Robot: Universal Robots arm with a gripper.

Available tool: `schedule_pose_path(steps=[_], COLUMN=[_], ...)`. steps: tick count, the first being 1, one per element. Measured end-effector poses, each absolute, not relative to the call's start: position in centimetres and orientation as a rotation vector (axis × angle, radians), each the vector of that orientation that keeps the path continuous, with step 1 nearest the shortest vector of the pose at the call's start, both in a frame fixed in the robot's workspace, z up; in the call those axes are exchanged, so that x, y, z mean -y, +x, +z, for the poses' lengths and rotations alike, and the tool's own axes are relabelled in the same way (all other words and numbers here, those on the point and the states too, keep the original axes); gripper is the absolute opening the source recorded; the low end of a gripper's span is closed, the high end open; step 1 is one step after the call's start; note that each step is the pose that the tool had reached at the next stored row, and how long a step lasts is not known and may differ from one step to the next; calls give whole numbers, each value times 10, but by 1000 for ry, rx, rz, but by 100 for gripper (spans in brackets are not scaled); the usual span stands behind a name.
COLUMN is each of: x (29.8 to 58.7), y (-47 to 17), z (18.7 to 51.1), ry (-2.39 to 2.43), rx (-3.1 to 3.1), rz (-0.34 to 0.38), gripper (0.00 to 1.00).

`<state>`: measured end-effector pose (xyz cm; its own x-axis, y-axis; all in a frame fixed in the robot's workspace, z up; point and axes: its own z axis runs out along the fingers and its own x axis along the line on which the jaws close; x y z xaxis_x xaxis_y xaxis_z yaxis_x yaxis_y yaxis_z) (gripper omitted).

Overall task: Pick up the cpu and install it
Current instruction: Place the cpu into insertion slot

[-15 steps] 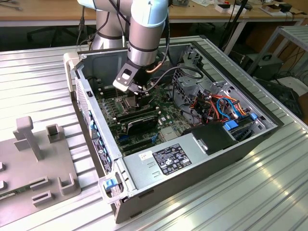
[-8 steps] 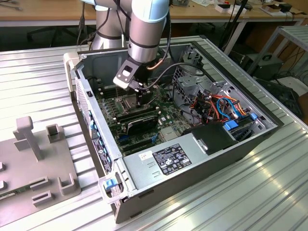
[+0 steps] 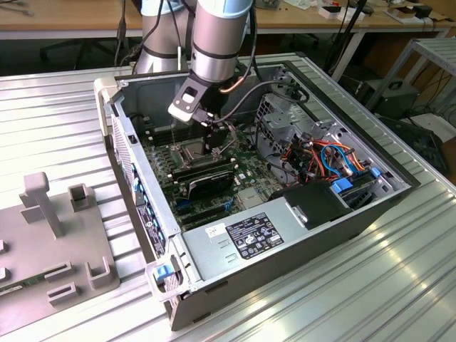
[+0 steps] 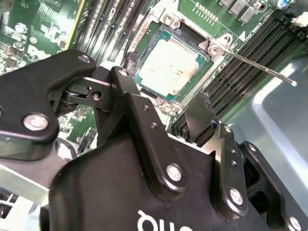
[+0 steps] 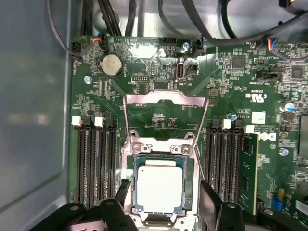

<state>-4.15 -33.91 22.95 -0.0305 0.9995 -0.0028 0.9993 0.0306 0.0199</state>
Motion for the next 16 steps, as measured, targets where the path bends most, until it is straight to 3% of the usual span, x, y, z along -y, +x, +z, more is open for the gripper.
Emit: schedule_pose_path(steps=[16], x=[339], y=[-41], z=[238], ry=[2172], rx=[-2239], rz=[9], gripper=[67])
